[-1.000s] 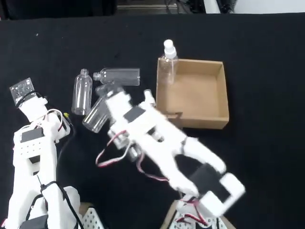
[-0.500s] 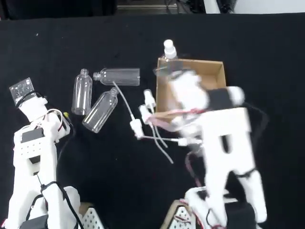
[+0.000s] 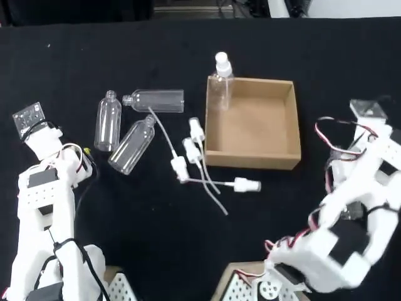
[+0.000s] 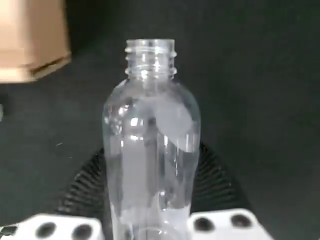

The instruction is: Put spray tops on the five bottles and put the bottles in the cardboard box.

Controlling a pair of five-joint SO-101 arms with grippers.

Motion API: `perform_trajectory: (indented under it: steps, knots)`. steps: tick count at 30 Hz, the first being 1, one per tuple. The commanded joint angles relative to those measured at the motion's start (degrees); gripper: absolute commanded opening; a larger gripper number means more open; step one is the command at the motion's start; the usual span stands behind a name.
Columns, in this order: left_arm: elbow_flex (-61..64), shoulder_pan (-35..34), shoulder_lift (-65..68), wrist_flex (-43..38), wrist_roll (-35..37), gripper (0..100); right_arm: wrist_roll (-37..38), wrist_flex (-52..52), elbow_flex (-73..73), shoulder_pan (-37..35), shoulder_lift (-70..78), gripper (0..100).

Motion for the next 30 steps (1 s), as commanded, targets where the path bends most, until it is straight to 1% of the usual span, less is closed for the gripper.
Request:
perform_trajectory:
  steps: [1, 4, 7, 9, 11, 15, 21, 27, 30]
  knots:
    - [-0.3, -0.5, -1.5, -1.1, -0.1, 19, 0.2, -3.5, -3.6, 3.1, 6.1, 4.1]
    - [-0.3, -0.5, -1.5, -1.1, -0.1, 19, 0.1, -3.9, -4.4, 4.8, 8.7, 5.7]
    - [-0.4, -0.4, -1.5, -1.1, 0.0, 19, -1.5, -2.5, -6.4, 6.0, 8.7, 18.0]
    - [-0.6, -0.3, -1.5, -1.1, 0.0, 19, 0.4, -0.5, -7.7, 5.7, 8.9, 26.4]
    - [-0.6, -0.3, -1.5, -1.1, 0.0, 19, 1.7, 2.0, -8.8, 5.5, 8.9, 30.2]
    - [-0.4, -0.6, -1.5, -1.1, 0.0, 19, 1.8, 5.5, -11.2, 4.0, 9.3, 30.3]
    - [-0.3, -0.6, -1.5, -1.1, 0.0, 19, 2.2, 5.5, -13.3, 3.9, 9.3, 30.3]
    - [-0.3, -0.7, -1.5, -1.1, -0.1, 19, 9.1, 5.9, -15.3, 5.1, 9.4, 30.3]
    - [-0.5, -0.7, -1.5, -1.1, -0.1, 19, 9.8, 5.9, -15.3, 5.1, 10.2, 30.3]
